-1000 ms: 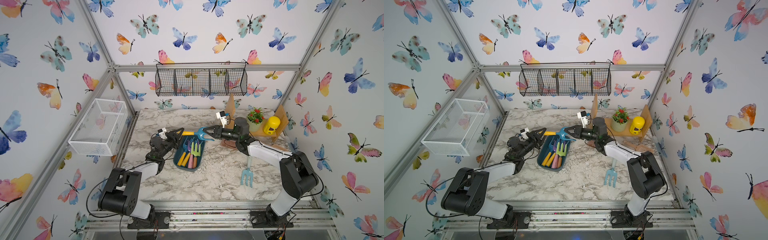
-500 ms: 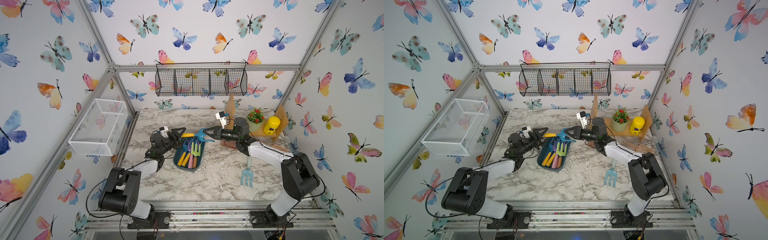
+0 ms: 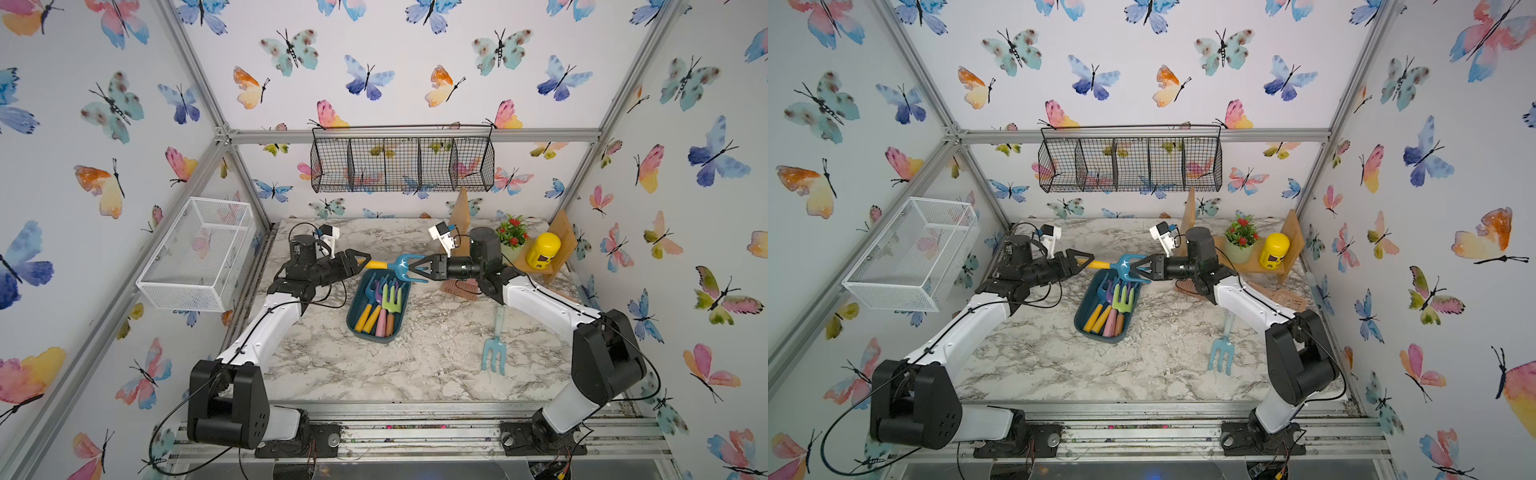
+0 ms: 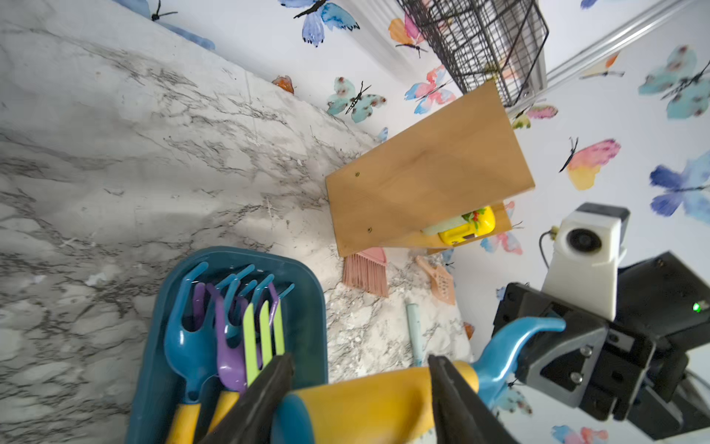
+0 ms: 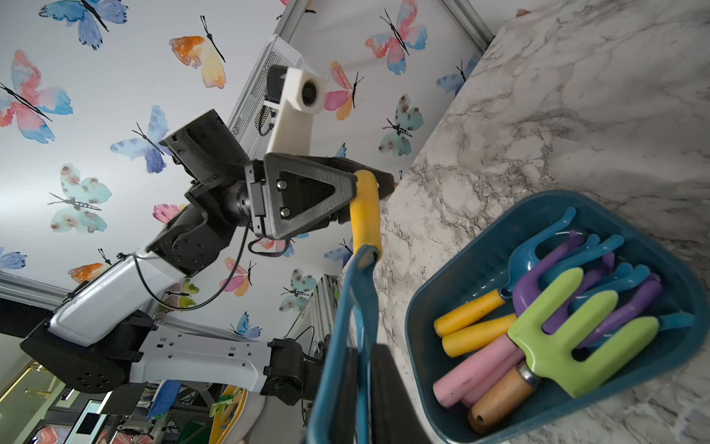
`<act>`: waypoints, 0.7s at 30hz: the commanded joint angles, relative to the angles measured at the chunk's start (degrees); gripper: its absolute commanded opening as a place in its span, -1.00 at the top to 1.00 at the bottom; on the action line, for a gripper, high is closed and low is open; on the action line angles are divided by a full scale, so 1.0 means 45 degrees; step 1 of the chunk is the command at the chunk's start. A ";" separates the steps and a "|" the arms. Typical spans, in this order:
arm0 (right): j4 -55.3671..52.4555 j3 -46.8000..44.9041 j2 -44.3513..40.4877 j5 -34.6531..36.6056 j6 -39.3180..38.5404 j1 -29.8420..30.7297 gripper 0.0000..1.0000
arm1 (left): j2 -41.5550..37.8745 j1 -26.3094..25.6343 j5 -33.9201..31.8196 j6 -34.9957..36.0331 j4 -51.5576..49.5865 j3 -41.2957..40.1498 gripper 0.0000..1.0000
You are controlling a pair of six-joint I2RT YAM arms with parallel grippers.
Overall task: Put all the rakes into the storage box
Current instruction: Adjust the rake.
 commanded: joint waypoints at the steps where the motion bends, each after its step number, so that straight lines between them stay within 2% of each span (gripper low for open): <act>1: -0.1838 0.0616 0.0232 -0.0803 -0.0976 -0.0140 0.95 | -0.0142 0.0090 0.0480 0.2829 -0.1388 0.0251 -0.18; 12: -0.2152 0.0946 0.0190 -0.0651 -0.1237 -0.0237 0.95 | 0.0110 0.0051 0.2861 0.1750 0.0274 -0.0350 -0.04; 21: -0.2401 0.1394 0.0588 -0.2482 -0.0842 -0.0277 0.95 | -0.0237 -0.0137 0.4329 0.2316 0.1623 -0.1425 -0.12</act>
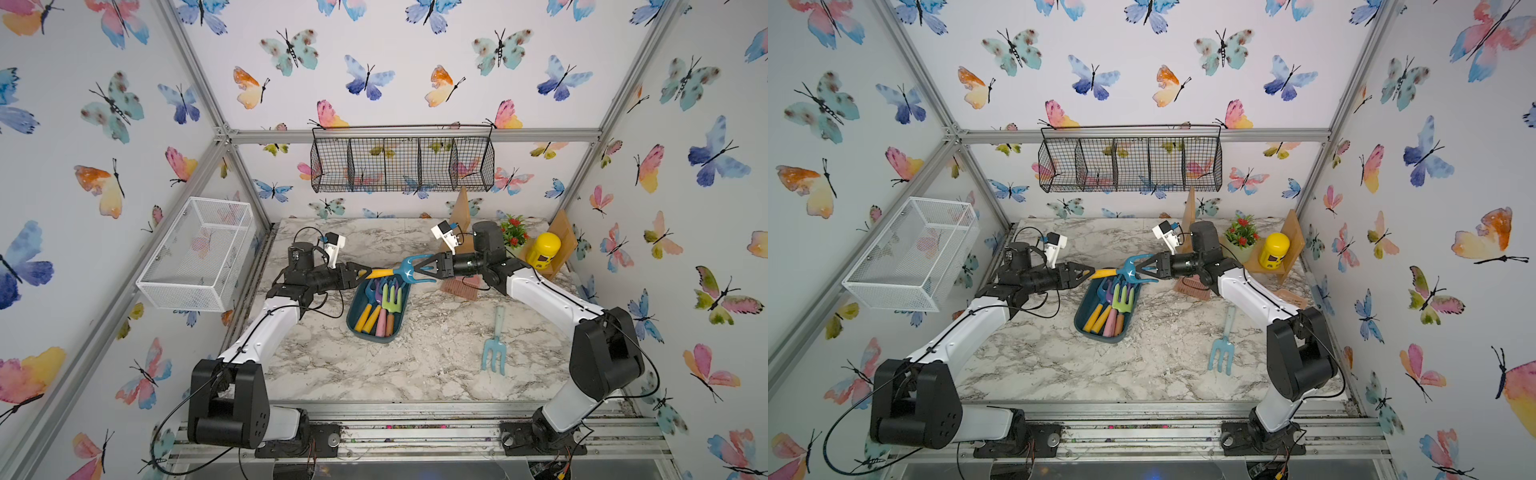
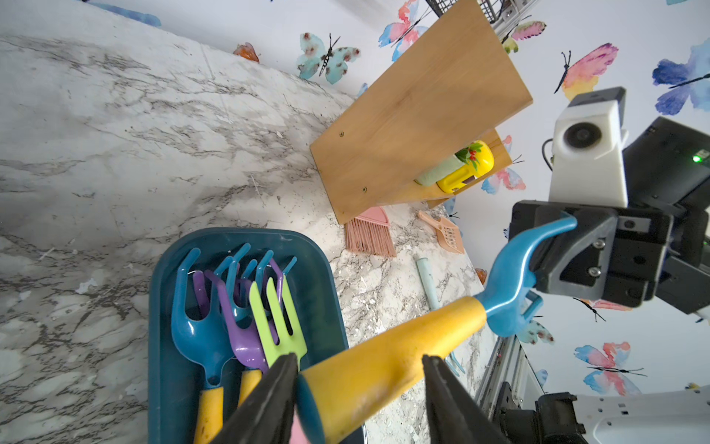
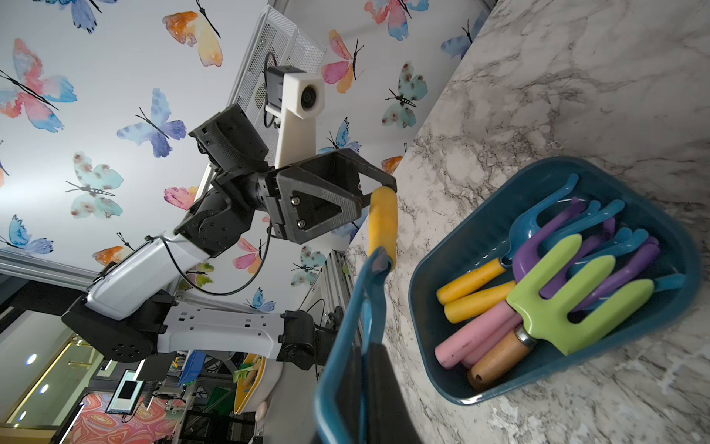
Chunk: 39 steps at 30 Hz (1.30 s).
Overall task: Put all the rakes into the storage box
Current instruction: Adjust the rake.
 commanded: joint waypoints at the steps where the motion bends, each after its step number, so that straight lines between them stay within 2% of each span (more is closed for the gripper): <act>1: -0.0409 0.0479 0.0262 -0.1136 -0.0115 0.0219 0.95 | -0.0369 -0.0315 0.2521 0.0254 0.1257 -0.0499 -0.12; 6: -0.1934 0.0979 0.0282 -0.1725 -0.1015 0.0190 0.95 | -0.0361 -0.0316 0.3099 -0.0144 0.2268 -0.1075 -0.12; 18: -0.1822 0.0624 0.0406 -0.2228 -0.0888 0.0180 0.95 | -0.0485 -0.0445 0.4594 -0.1814 0.4526 -0.1584 -0.10; 25: -0.1841 0.0781 0.0709 -0.2294 -0.0879 0.0180 0.94 | -0.0544 -0.0764 0.4756 -0.2148 0.4899 -0.1662 -0.05; 27: -0.1890 0.0805 0.0767 -0.2272 -0.0923 0.0180 0.94 | -0.0510 -0.0764 0.4836 -0.2259 0.5007 -0.1646 0.03; 28: -0.1890 0.0801 0.0765 -0.2255 -0.0948 0.0180 0.94 | -0.0491 -0.0764 0.4855 -0.2313 0.5041 -0.1644 0.25; 29: -0.1890 0.0783 0.0787 -0.2234 -0.0961 0.0180 0.93 | -0.0468 -0.0764 0.4825 -0.2427 0.5136 -0.1644 0.61; 30: -0.1905 0.0772 0.0808 -0.2214 -0.0980 0.0180 0.93 | -0.0452 -0.0769 0.4832 -0.2492 0.5183 -0.1625 0.88; 31: -0.1918 0.0771 0.0809 -0.2213 -0.1002 0.0180 0.92 | -0.0434 -0.0770 0.4835 -0.2584 0.5256 -0.1641 1.00; 37: -0.2105 0.0801 0.0770 -0.1810 -0.1229 0.0160 0.70 | -0.0427 -0.0764 0.4942 -0.3447 0.6484 -0.2098 1.00; 39: -0.2125 0.0801 0.0736 -0.1600 -0.1213 0.0160 0.46 | -0.0408 -0.0764 0.4918 -0.3710 0.6853 -0.2238 1.00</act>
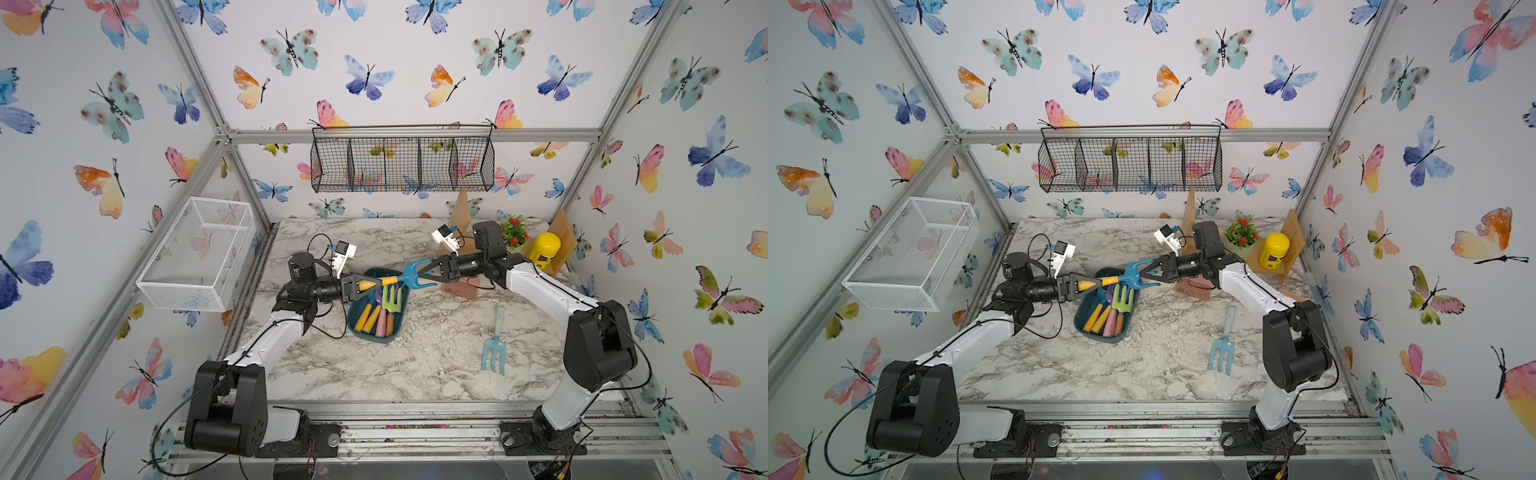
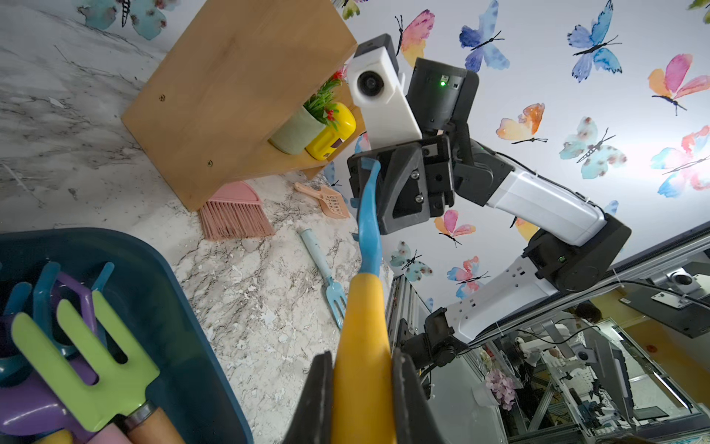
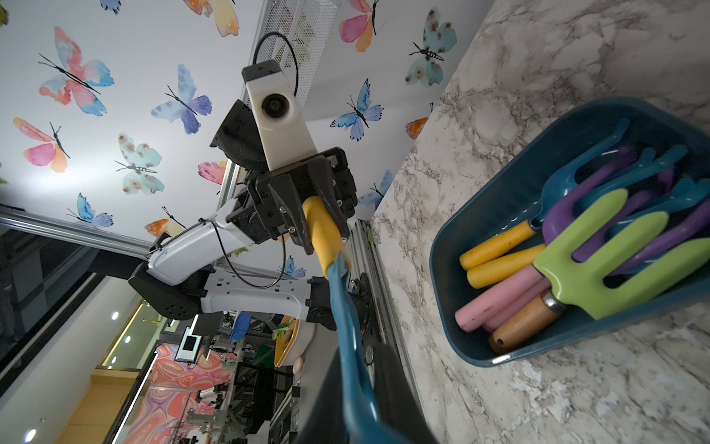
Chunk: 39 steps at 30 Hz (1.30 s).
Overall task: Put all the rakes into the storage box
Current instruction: Adjust the rake.
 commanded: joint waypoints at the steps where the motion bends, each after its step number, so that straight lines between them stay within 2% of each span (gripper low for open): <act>1: -0.0252 0.0194 0.0036 0.0621 -0.0075 0.0430 0.23 | -0.0022 -0.0273 0.0089 -0.0552 0.1410 -0.0194 1.00; 2: -0.0332 0.0176 -0.0016 0.0854 -0.0113 0.0399 -0.02 | 0.0000 -0.0254 -0.0091 -0.0621 0.1452 -0.0236 1.00; 3: -0.0324 0.0122 -0.0088 0.0984 -0.0104 0.0351 -0.16 | 0.0034 -0.0175 -0.0312 -0.0676 0.1481 -0.0272 1.00; 5: -0.0178 -0.0060 -0.0274 0.1231 0.0006 0.0200 -0.32 | 0.0097 0.0137 -0.1038 -0.0903 0.1506 -0.0367 1.00; 7: 0.0352 -0.0419 -0.0549 0.1349 0.0336 -0.0022 -0.37 | 0.0242 0.0612 -0.1610 -0.1585 0.2137 -0.0558 1.00; 10: 0.1355 -0.1184 -0.1038 0.1492 0.1080 -0.0393 -0.40 | 0.0515 0.1419 -0.2227 -0.3177 0.3813 -0.0994 1.00; 13: 0.1306 -0.1671 -0.1385 0.1570 0.1081 -0.0779 -0.40 | 0.0704 0.1860 -0.2617 -0.4288 0.4930 -0.1208 1.00; 23: 0.1783 -0.3106 -0.2084 0.1983 0.1474 -0.1604 -0.43 | 0.0743 0.1929 -0.3203 -0.5269 0.5433 -0.0902 1.00; 31: 0.2511 -0.3121 -0.1819 0.1820 0.2014 -0.1604 -0.44 | 0.1165 0.1917 -0.3209 -0.7016 0.7474 -0.1143 1.00; 34: 0.4837 -0.3776 -0.1906 0.1856 0.3782 -0.1604 -0.44 | 0.1273 0.1877 -0.3613 -0.7847 0.8317 -0.1362 1.00; 39: 1.1960 -0.5772 -0.1799 0.3414 0.8774 -0.1584 -0.45 | 0.1366 0.1366 -0.4542 -0.8946 0.9186 -0.1710 1.00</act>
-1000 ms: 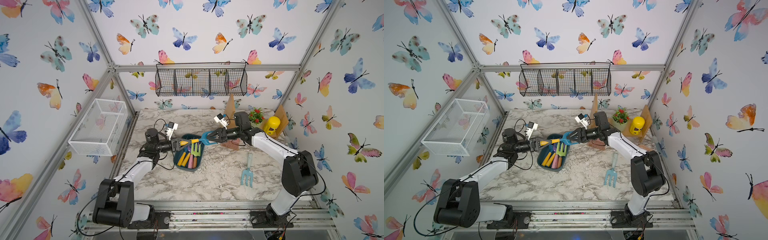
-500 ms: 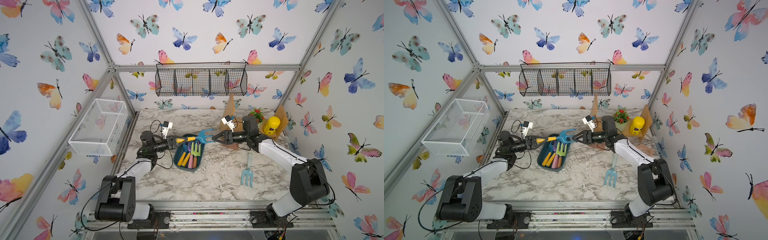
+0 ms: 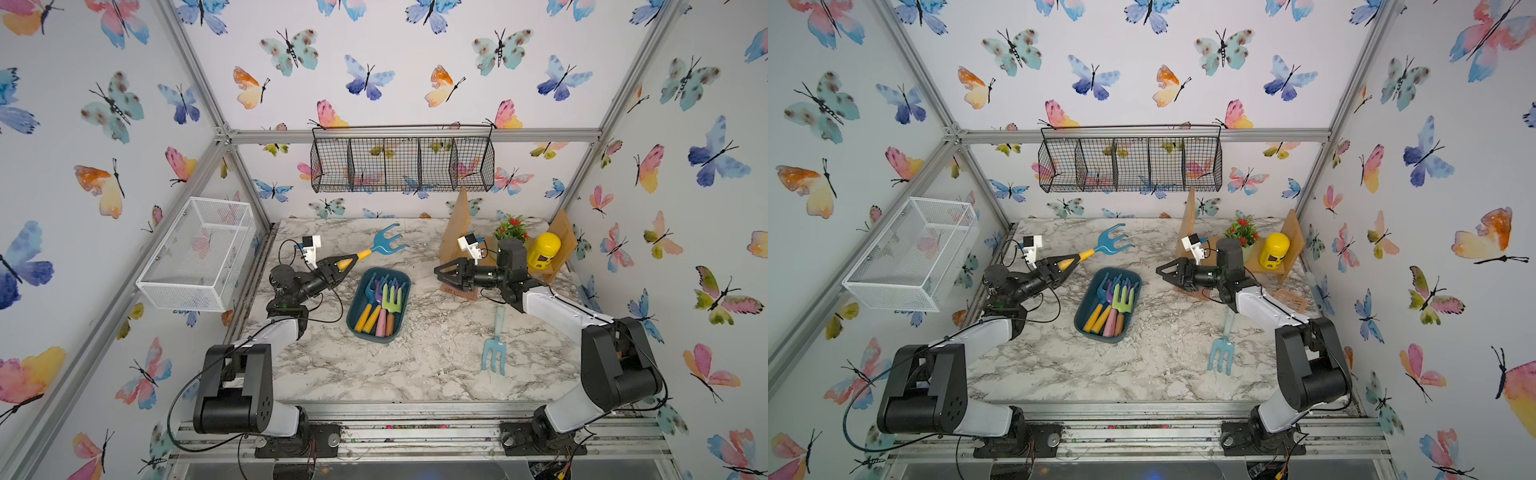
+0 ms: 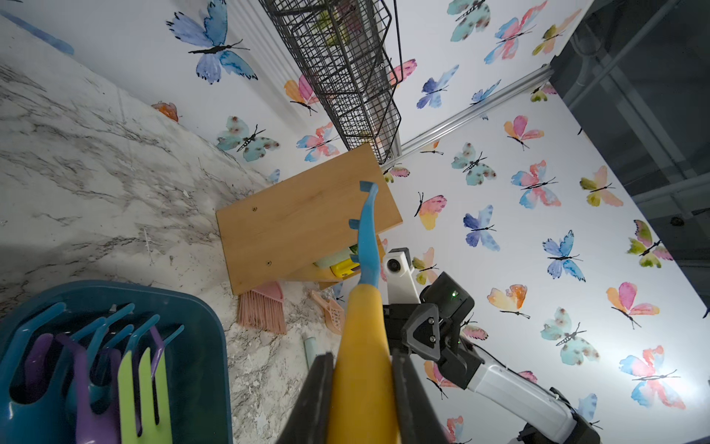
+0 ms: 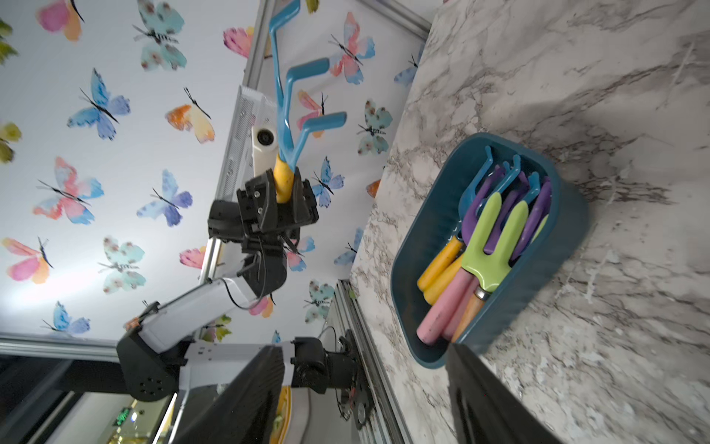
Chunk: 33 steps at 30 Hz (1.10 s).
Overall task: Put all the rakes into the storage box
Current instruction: Adjust the rake.
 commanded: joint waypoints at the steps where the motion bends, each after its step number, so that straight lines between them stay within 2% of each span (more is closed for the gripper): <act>1: 0.5551 -0.0790 0.0149 0.1416 0.3752 0.0071 -0.45 | 0.0085 -0.0490 -0.1113 -0.1057 0.1438 -0.0190 1.00; 6: 0.6299 -0.0315 0.0710 0.2524 0.4173 0.0711 -0.45 | 0.0022 -0.1390 -0.1551 -0.0825 0.0920 0.0013 1.00; 11: 0.6433 0.0595 0.1552 0.2808 0.4296 0.1319 -0.44 | 0.0191 -0.2211 -0.1601 -0.0170 0.0052 0.0392 1.00; 20: 0.6973 0.1769 0.2678 0.3066 0.4716 0.1603 -0.38 | 0.0719 -0.3163 -0.1408 0.0243 -0.0410 0.0878 1.00; 23: 0.7186 0.2093 0.2926 0.3109 0.4897 0.1620 -0.09 | 0.0819 -0.3208 -0.1367 0.0223 -0.0435 0.0930 1.00; 28: 0.7762 0.1914 0.3012 0.3184 0.5267 0.1620 0.57 | 0.0720 -0.3208 -0.1408 0.0616 -0.0952 0.0963 1.00; 31: 0.7767 0.1712 0.2893 0.3267 0.5197 0.1620 0.86 | 0.0613 -0.3208 -0.1392 0.1004 -0.1465 0.1008 1.00; 32: 0.7686 0.1683 0.2847 0.3250 0.5120 0.1620 0.92 | 0.0592 -0.3208 -0.1358 0.1082 -0.1575 0.1027 0.90; 33: 0.7578 0.1671 0.2795 0.3210 0.5039 0.1620 0.94 | 0.0554 -0.3208 -0.1315 0.1216 -0.1699 0.1047 0.63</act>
